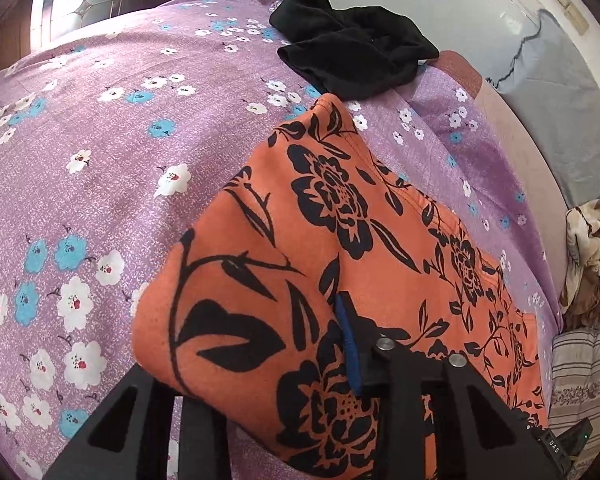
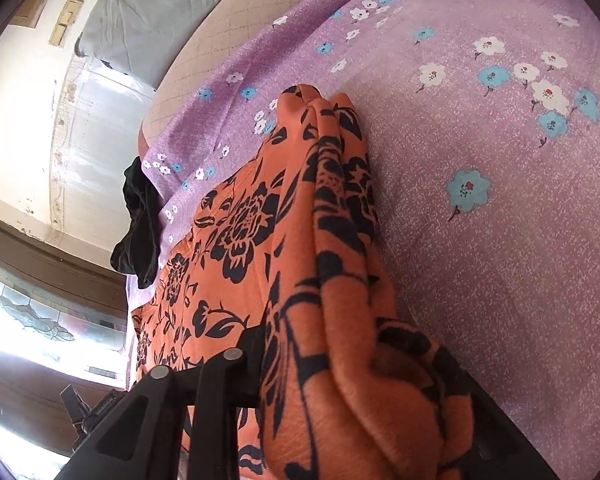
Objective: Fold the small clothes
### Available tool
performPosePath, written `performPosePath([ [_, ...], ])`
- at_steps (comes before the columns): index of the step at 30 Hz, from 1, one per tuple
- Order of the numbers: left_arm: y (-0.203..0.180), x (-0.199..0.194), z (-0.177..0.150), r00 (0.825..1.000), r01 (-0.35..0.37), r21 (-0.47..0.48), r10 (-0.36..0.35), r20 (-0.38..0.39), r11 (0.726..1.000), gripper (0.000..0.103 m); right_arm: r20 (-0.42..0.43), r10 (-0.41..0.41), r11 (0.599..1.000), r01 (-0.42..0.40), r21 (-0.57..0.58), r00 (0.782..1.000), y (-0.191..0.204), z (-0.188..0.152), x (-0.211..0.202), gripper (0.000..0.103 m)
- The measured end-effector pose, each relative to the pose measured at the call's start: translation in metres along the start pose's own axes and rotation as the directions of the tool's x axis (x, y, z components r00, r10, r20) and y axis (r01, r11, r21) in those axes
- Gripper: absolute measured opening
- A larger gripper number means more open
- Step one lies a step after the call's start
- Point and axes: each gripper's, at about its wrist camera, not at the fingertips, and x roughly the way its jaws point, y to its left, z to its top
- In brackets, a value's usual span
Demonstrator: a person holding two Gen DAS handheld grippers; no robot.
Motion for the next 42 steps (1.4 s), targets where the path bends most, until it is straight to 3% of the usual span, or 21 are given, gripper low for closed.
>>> performPosePath([
  [2, -0.004, -0.008, -0.001, 1.0, 0.009, 0.026, -0.009, 0.022, 1.0, 0.023, 0.032, -0.012, 0.999, 0.014, -0.045, 0.999, 0.008, -0.002, -0.006, 0.022],
  [5, -0.013, -0.022, 0.0, 0.998, 0.023, 0.087, -0.027, 0.049, 0.996, 0.021, 0.087, -0.034, 0.991, 0.044, -0.125, 0.996, 0.025, -0.006, -0.017, 0.02],
  [10, -0.02, -0.049, 0.0, 0.996, 0.068, 0.118, -0.075, 0.052, 0.991, 0.02, 0.163, -0.047, 0.973, 0.082, -0.216, 0.986, 0.047, -0.017, -0.039, 0.019],
  [17, -0.018, -0.082, -0.025, 0.998, 0.066, 0.154, -0.068, 0.007, 0.986, 0.02, 0.205, -0.069, 0.958, 0.122, -0.259, 0.976, 0.055, -0.036, -0.08, 0.019],
  [24, 0.013, -0.105, -0.08, 0.994, 0.094, 0.115, -0.087, -0.06, 0.989, 0.02, 0.175, -0.092, 0.982, 0.119, -0.149, 0.98, 0.02, -0.071, -0.133, 0.019],
  [27, 0.029, -0.093, -0.101, 0.994, 0.051, 0.108, -0.04, -0.098, 0.993, 0.021, 0.134, -0.121, 0.988, 0.132, -0.078, 0.984, -0.004, -0.085, -0.14, 0.019],
  [31, 0.03, -0.08, -0.103, 0.997, 0.039, 0.122, -0.03, -0.075, 0.992, 0.026, 0.011, -0.155, 0.986, 0.154, 0.067, 0.988, -0.033, -0.089, -0.131, 0.029],
  [33, 0.031, -0.074, -0.104, 0.997, 0.034, 0.114, -0.026, -0.078, 0.993, 0.029, -0.004, -0.152, 0.979, 0.151, 0.137, 0.988, -0.044, -0.091, -0.139, 0.04],
  [34, 0.033, -0.072, -0.104, 0.996, 0.037, 0.1, -0.029, -0.08, 0.994, 0.033, 0.008, -0.155, 0.976, 0.152, 0.158, 0.988, -0.048, -0.093, -0.147, 0.054],
  [35, 0.034, -0.069, -0.102, 0.996, 0.042, 0.085, -0.035, -0.084, 0.995, 0.034, 0.036, -0.171, 0.971, 0.163, 0.176, 0.985, -0.052, -0.095, -0.158, 0.064],
  [36, 0.034, -0.067, -0.1, 0.995, 0.046, 0.069, -0.04, -0.087, 0.997, 0.034, 0.078, -0.198, 0.964, 0.179, 0.198, 0.977, -0.056, -0.097, -0.172, 0.067],
  [39, 0.04, -0.069, -0.101, 0.994, 0.052, 0.021, -0.05, -0.095, 0.998, 0.035, 0.18, -0.263, 0.945, 0.215, 0.247, 0.948, -0.064, -0.095, -0.21, 0.067],
  [42, 0.037, -0.069, -0.101, 0.996, 0.028, 0.01, -0.027, -0.081, 1.0, 0.035, 0.293, -0.34, 0.932, 0.281, 0.227, 0.894, -0.05, -0.091, -0.233, 0.067],
])
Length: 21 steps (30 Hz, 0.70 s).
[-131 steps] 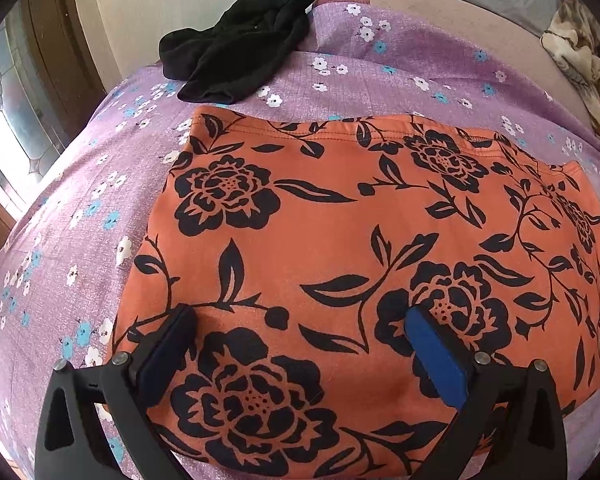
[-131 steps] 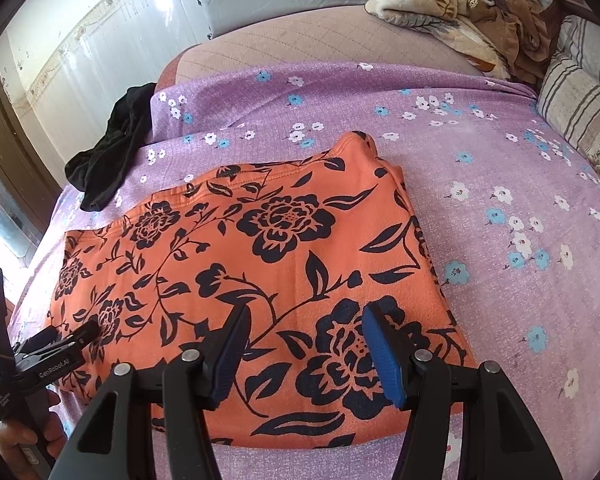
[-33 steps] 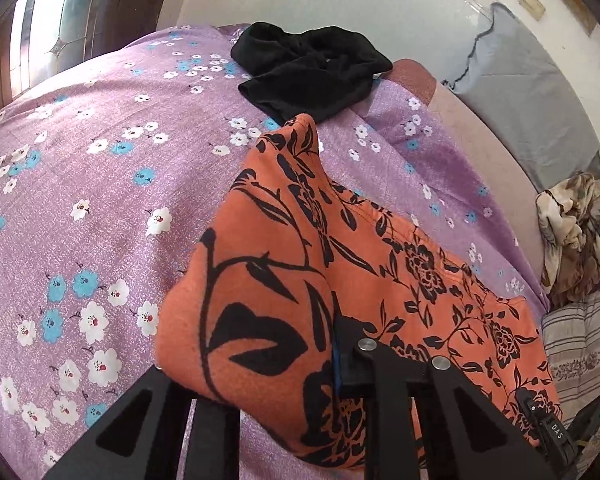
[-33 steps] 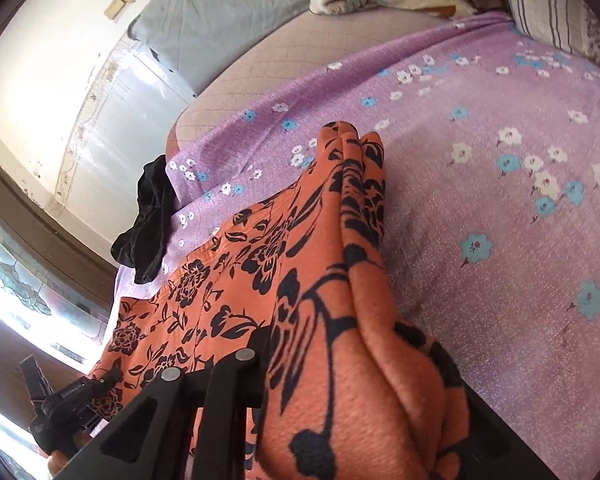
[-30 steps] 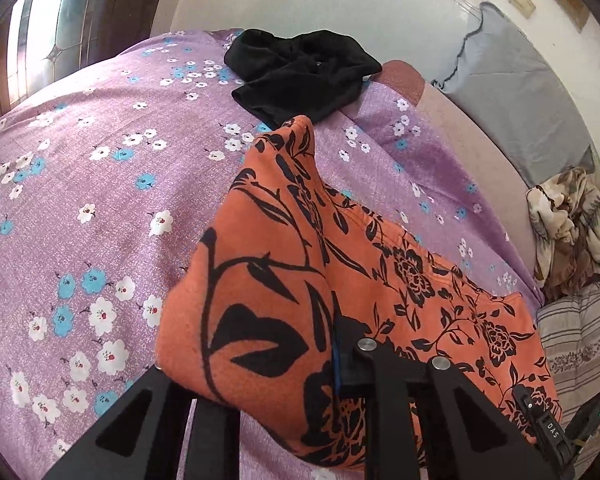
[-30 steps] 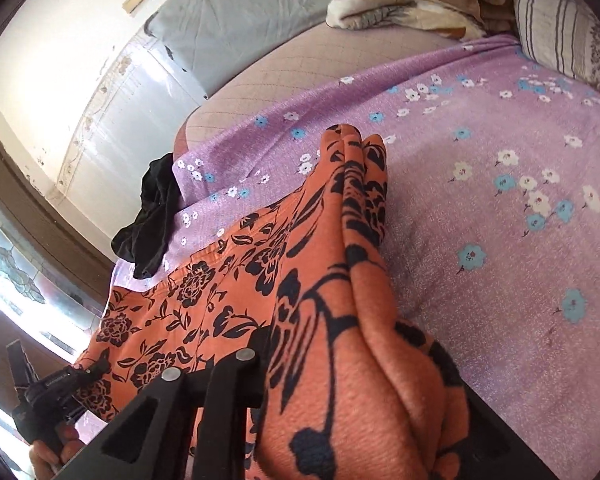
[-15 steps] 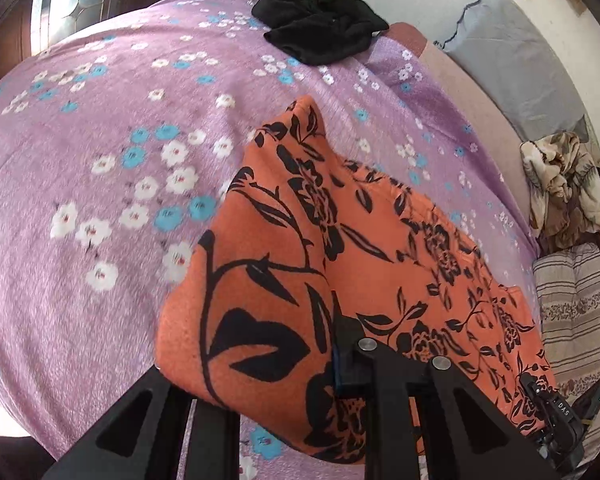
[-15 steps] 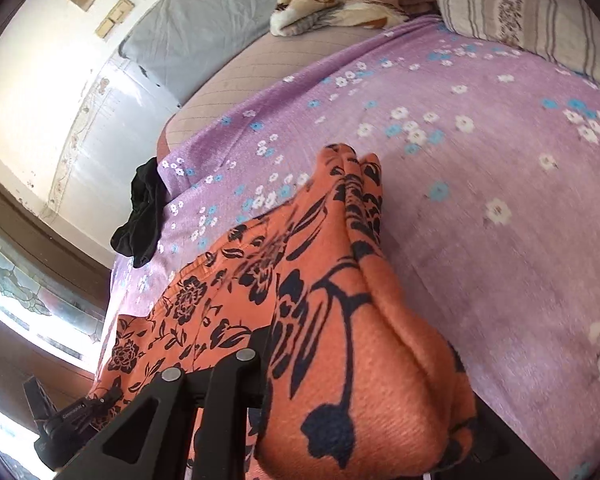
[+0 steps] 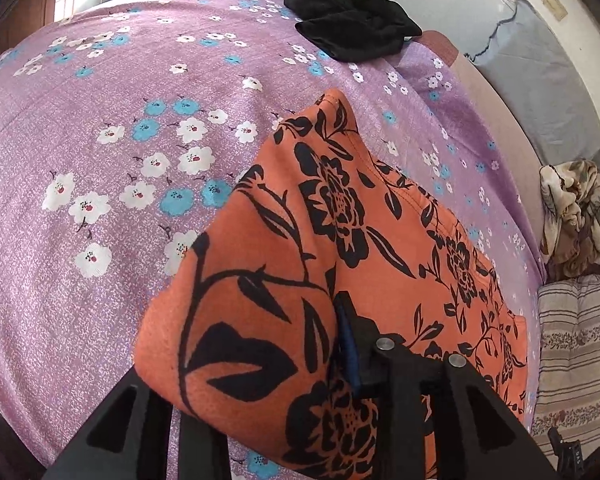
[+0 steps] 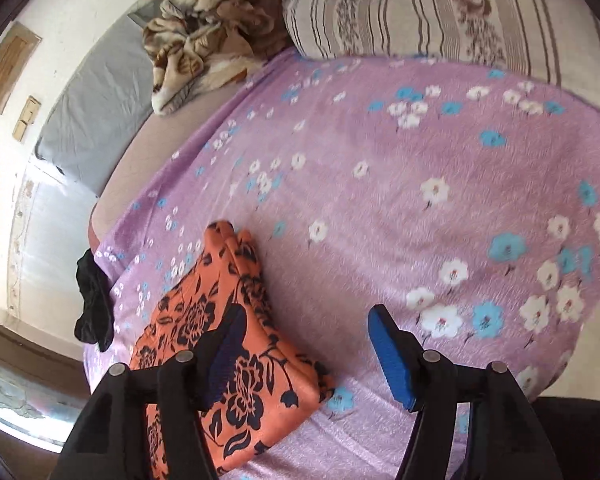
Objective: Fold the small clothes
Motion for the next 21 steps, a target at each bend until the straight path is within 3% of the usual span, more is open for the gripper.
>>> performPosePath([
  [2, -0.004, 0.001, -0.001, 1.0, -0.023, 0.015, 0.022, 0.013, 1.0, 0.034, -0.024, 0.031, 0.995, -0.033, -0.097, 0.999, 0.031, -0.003, 0.005, 0.067],
  [4, -0.005, 0.002, 0.0, 0.999, -0.031, 0.025, 0.03, 0.018, 0.999, 0.033, -0.117, 0.087, 0.972, -0.11, -0.207, 0.989, 0.075, -0.017, 0.023, 0.067],
  [8, 0.0, 0.005, 0.002, 1.0, -0.002, 0.002, 0.002, 0.005, 1.0, 0.032, -0.249, 0.122, 0.873, -0.223, -0.434, 0.961, 0.175, -0.067, 0.067, 0.064],
  [10, 0.003, 0.005, 0.003, 1.0, 0.013, -0.003, -0.013, -0.003, 1.0, 0.032, -0.293, 0.116, 0.831, -0.254, -0.495, 0.949, 0.215, -0.089, 0.094, 0.054],
  [13, 0.008, 0.006, 0.004, 0.999, 0.042, -0.022, -0.042, -0.017, 0.999, 0.032, -0.349, 0.071, 0.824, -0.252, -0.508, 0.934, 0.245, -0.119, 0.136, 0.048],
  [16, 0.009, 0.005, 0.006, 0.998, 0.054, -0.016, -0.054, -0.024, 0.998, 0.031, -0.376, -0.06, 0.845, -0.154, -0.512, 0.925, 0.239, -0.141, 0.184, 0.044],
  [18, 0.006, 0.004, 0.006, 0.998, 0.051, 0.006, -0.051, -0.022, 0.999, 0.027, -0.35, -0.062, 0.825, -0.149, -0.545, 0.935, 0.245, -0.141, 0.181, 0.044],
  [21, -0.005, 0.0, 0.006, 1.0, 0.023, 0.07, -0.023, 0.0, 0.997, 0.024, -0.432, -0.157, 0.774, -0.16, -0.612, 0.888, 0.265, -0.14, 0.18, 0.045],
])
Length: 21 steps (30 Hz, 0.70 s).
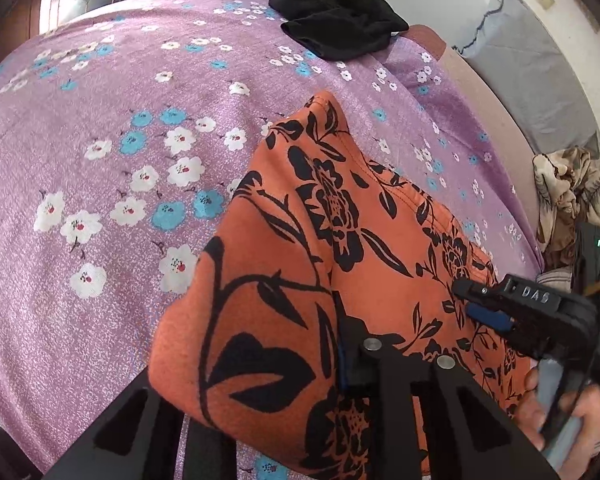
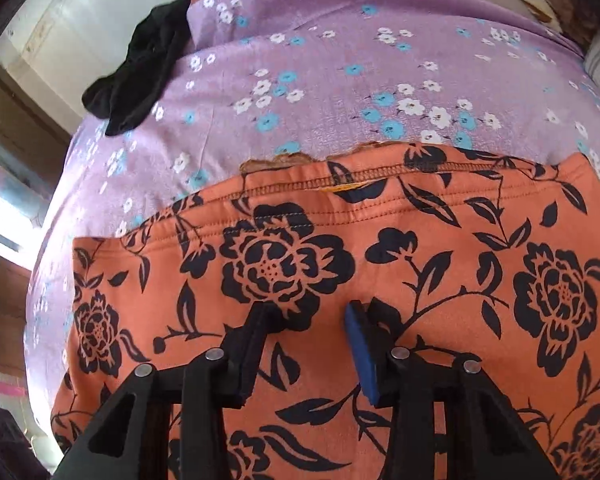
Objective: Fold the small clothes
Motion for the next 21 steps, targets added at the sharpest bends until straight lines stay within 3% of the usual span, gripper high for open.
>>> performPosePath([
  [1, -0.003, -0.002, 0.0, 1.0, -0.007, 0.017, 0.006, 0.01, 1.0, 0.023, -0.048, 0.019, 1.0, -0.019, -0.017, 0.999, 0.006, 0.006, -0.002, 0.046],
  [5, -0.021, -0.012, -0.001, 0.997, -0.036, 0.114, 0.028, 0.071, 0.993, 0.022, -0.16, 0.155, 0.985, -0.166, -0.054, 0.975, 0.046, 0.032, -0.017, 0.066],
  [9, -0.042, -0.026, -0.007, 0.988, -0.062, 0.239, 0.026, 0.151, 0.969, 0.022, -0.222, 0.223, 0.96, -0.254, -0.122, 0.949, 0.103, 0.057, -0.024, 0.069],
  [12, -0.064, -0.034, -0.016, 0.975, -0.101, 0.361, 0.02, 0.222, 0.927, 0.022, -0.309, 0.171, 0.943, -0.246, -0.225, 0.936, 0.144, 0.069, -0.016, 0.07],
  [21, -0.113, -0.039, -0.046, 0.947, -0.151, 0.581, -0.051, 0.317, 0.799, 0.022, -0.348, -0.059, 0.891, -0.108, -0.441, 0.936, 0.188, 0.072, -0.021, 0.07],
])
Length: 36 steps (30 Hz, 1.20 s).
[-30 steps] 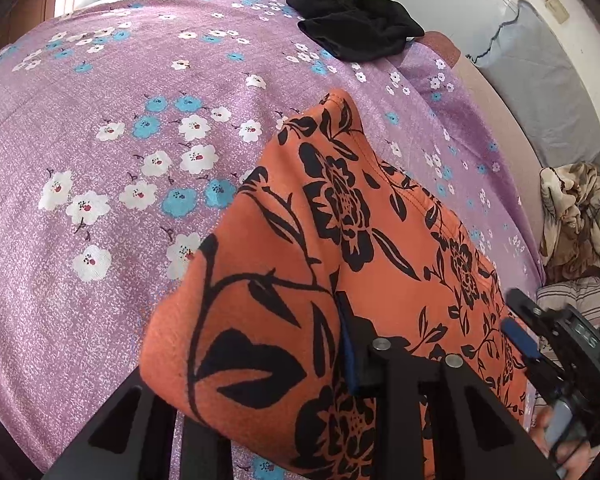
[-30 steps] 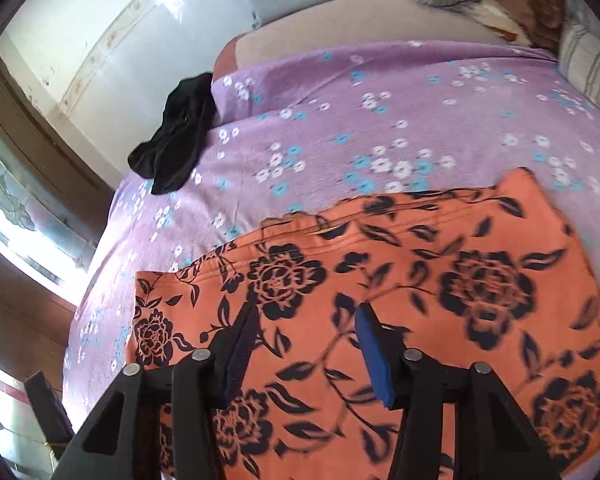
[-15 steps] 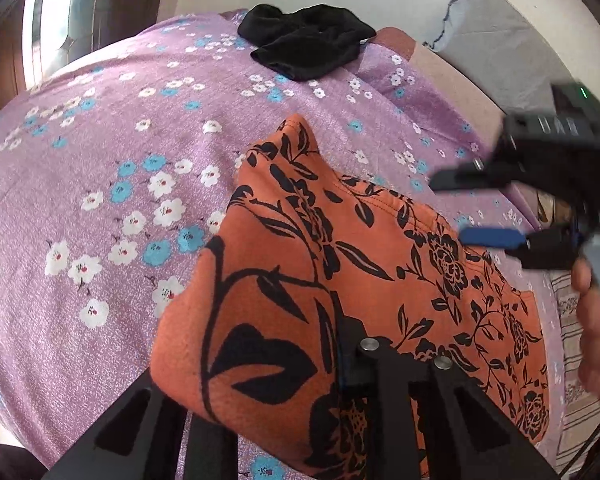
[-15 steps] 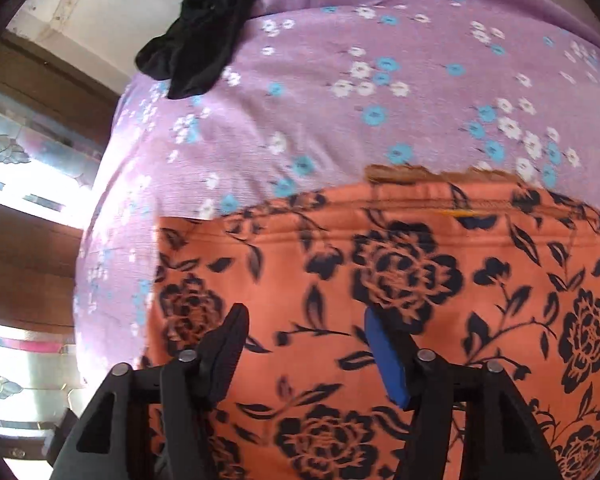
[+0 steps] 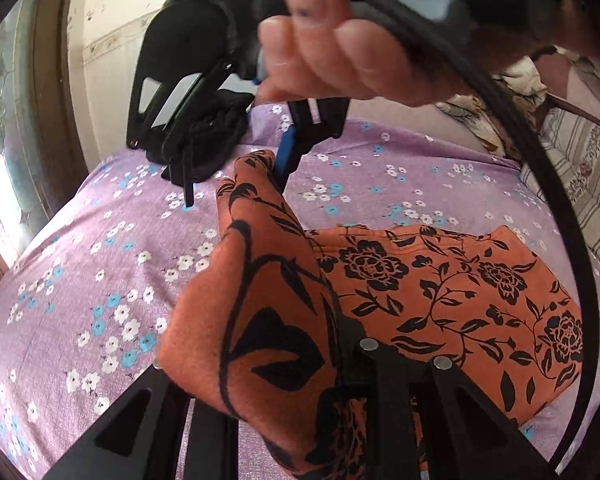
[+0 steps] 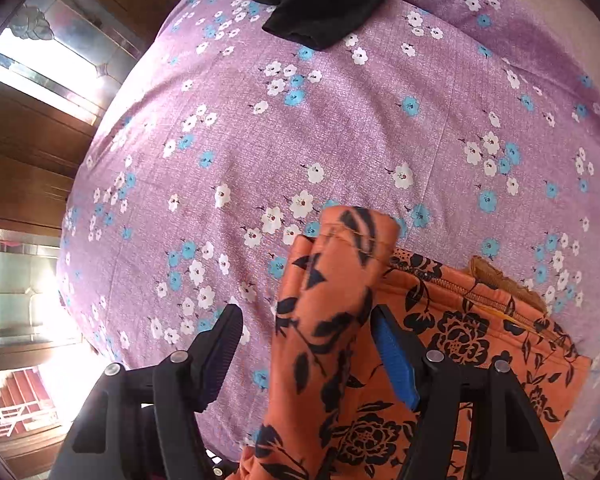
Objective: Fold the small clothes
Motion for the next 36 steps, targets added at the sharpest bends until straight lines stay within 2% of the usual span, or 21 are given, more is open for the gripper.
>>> performPosePath([
  [3, -0.02, -0.007, -0.004, 0.999, 0.022, 0.094, -0.025, 0.037, 0.995, 0.022, -0.024, -0.075, 0.997, 0.074, -0.029, 0.997, -0.006, 0.001, 0.003, 0.07],
  [6, -0.036, -0.011, -0.01, 0.995, 0.055, 0.182, -0.068, 0.067, 0.982, 0.022, 0.007, -0.086, 0.996, 0.086, 0.007, 0.996, -0.028, -0.01, -0.007, 0.066],
  [8, -0.048, -0.012, -0.015, 0.992, 0.083, 0.231, -0.101, 0.068, 0.969, 0.022, 0.047, -0.087, 0.996, 0.085, 0.026, 0.995, -0.046, -0.023, -0.016, 0.042],
  [13, -0.082, -0.015, -0.028, 0.98, 0.15, 0.357, -0.186, 0.067, 0.922, 0.022, 0.179, -0.083, 0.996, 0.077, 0.042, 0.98, -0.093, -0.072, -0.039, 0.023],
  [17, -0.108, -0.027, -0.038, 0.965, 0.21, 0.447, -0.257, 0.046, 0.869, 0.022, 0.294, 0.003, 0.987, -0.049, 0.151, 0.956, -0.154, -0.129, -0.048, 0.018],
  [19, -0.116, -0.034, -0.035, 0.944, 0.283, 0.442, -0.328, 0.027, 0.851, 0.022, 0.352, 0.057, 0.97, -0.135, 0.201, 0.934, -0.19, -0.162, -0.048, 0.017],
  [21, -0.124, -0.035, -0.027, 0.912, 0.381, 0.397, -0.409, -0.014, 0.835, 0.022, 0.405, 0.101, 0.94, -0.221, 0.261, 0.909, -0.226, -0.192, -0.04, 0.017],
  [24, -0.148, -0.029, -0.011, 0.874, 0.473, 0.359, -0.479, -0.079, 0.805, 0.022, 0.48, 0.149, 0.881, -0.336, 0.332, 0.865, -0.275, -0.227, -0.03, 0.017],
  [26, -0.172, -0.021, 0.0, 0.857, 0.507, 0.355, -0.504, -0.11, 0.785, 0.022, 0.527, 0.159, 0.841, -0.394, 0.371, 0.835, -0.305, -0.241, -0.024, 0.016],
  [28, -0.196, -0.013, 0.009, 0.847, 0.526, 0.349, -0.516, -0.131, 0.775, 0.022, 0.567, 0.16, 0.804, -0.44, 0.4, 0.808, -0.333, -0.25, -0.021, 0.015],
  [30, -0.219, -0.001, 0.017, 0.845, 0.532, 0.333, -0.514, -0.149, 0.778, 0.022, 0.59, 0.163, 0.78, -0.469, 0.414, 0.791, -0.358, -0.251, -0.02, 0.015],
  [32, -0.235, 0.012, 0.019, 0.858, 0.513, 0.324, -0.485, -0.167, 0.795, 0.023, 0.604, 0.174, 0.777, -0.485, 0.401, 0.778, -0.376, -0.245, -0.019, 0.015],
  [34, -0.247, 0.025, 0.015, 0.875, 0.485, 0.311, -0.448, -0.186, 0.818, 0.025, 0.588, 0.186, 0.795, -0.472, 0.38, 0.787, -0.386, -0.231, -0.017, 0.015],
  [36, -0.259, 0.037, 0.011, 0.882, 0.469, 0.299, -0.427, -0.197, 0.831, 0.033, 0.58, 0.192, 0.817, -0.456, 0.353, 0.792, -0.391, -0.212, -0.012, 0.015],
])
